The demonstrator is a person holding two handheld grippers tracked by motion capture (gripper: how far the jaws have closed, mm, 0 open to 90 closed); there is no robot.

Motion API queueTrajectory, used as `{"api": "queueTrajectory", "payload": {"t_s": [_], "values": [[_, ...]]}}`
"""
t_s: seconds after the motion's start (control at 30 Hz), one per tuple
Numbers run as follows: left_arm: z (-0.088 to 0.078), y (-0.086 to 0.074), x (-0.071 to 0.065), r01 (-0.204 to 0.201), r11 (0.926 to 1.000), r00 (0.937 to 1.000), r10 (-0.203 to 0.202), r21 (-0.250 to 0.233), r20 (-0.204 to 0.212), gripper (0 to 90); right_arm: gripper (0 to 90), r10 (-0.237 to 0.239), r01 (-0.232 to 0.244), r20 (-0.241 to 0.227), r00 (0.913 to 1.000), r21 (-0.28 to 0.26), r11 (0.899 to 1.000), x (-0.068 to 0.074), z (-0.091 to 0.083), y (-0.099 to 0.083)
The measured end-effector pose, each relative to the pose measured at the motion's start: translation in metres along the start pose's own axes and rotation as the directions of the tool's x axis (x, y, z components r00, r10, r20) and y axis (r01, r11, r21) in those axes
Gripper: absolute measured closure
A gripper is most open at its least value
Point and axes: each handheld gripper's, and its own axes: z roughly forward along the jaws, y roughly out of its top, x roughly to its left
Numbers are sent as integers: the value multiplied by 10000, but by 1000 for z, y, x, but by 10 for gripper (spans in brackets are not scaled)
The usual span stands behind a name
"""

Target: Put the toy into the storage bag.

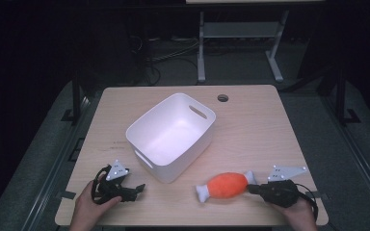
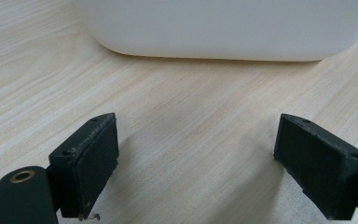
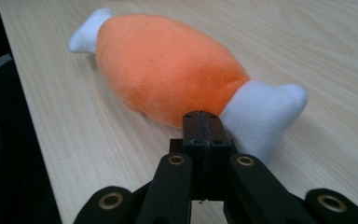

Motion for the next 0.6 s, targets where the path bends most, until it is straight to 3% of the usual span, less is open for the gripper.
{"api": "queueTrajectory", "payload": {"t_s": [0.6], "values": [[0, 0, 0, 0, 10000, 10000, 0, 2, 0, 128, 896, 34, -32, 489, 9988, -34, 10000, -17, 9, 7]]}}
